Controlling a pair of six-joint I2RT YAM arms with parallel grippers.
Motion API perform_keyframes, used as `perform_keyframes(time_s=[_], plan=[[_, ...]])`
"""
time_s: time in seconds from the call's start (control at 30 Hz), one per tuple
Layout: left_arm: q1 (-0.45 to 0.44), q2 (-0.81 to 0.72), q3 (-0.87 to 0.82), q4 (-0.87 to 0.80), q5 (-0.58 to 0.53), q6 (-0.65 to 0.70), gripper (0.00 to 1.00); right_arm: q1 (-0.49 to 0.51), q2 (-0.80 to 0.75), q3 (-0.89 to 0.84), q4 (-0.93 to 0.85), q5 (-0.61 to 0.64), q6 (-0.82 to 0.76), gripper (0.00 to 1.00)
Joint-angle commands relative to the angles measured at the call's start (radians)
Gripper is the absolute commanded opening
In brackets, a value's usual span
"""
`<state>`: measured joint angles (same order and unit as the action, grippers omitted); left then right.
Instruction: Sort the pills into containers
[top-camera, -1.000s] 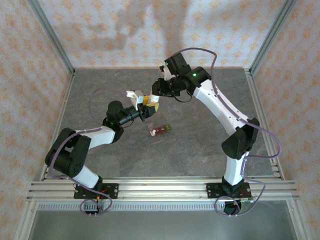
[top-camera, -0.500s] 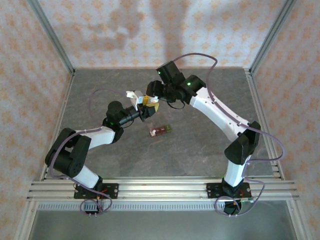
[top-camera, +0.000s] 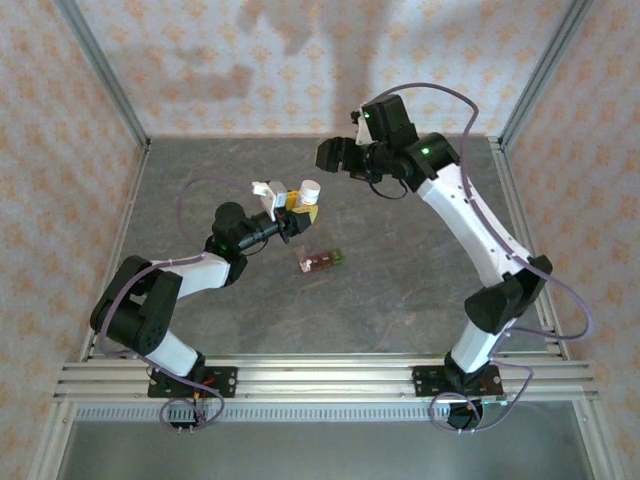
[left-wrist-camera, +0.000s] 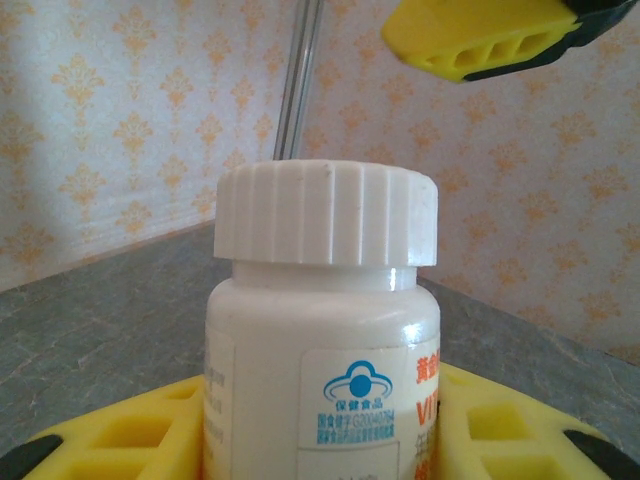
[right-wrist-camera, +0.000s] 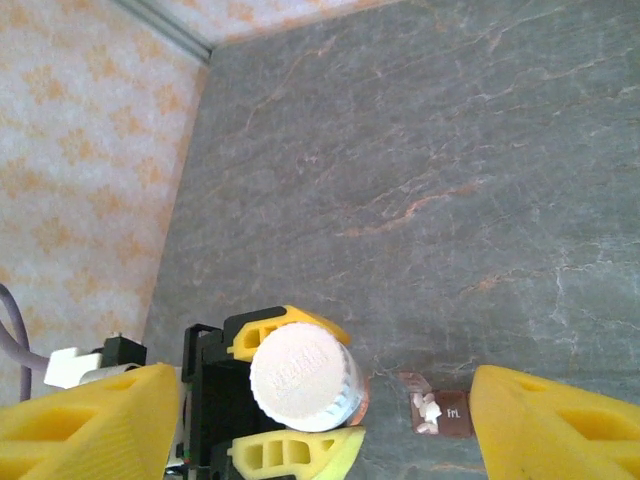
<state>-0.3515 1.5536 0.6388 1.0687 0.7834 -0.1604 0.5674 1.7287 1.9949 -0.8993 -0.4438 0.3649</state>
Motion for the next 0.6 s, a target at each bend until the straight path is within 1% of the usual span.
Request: perform_keyframes(time_s=[0.0,0.3,0.57], plan=[[-0.003,-0.013,0.025,0.066,0.03,-0.009,0.0,0.003,0.068,0.065,-0.084,-0.123,-0.091,0.76],[-0.002,-0.018,0.027,0.062,0.033,-0.015,0.0,0.033,0.136,0.11,-0.099,-0.154,-0.101,0.74],[-0.003,-0.018,0.025,0.063,0.03,-0.016,0.0,0.049,0.161,0.111,-0.102,-0.161,-0.105,0.68]])
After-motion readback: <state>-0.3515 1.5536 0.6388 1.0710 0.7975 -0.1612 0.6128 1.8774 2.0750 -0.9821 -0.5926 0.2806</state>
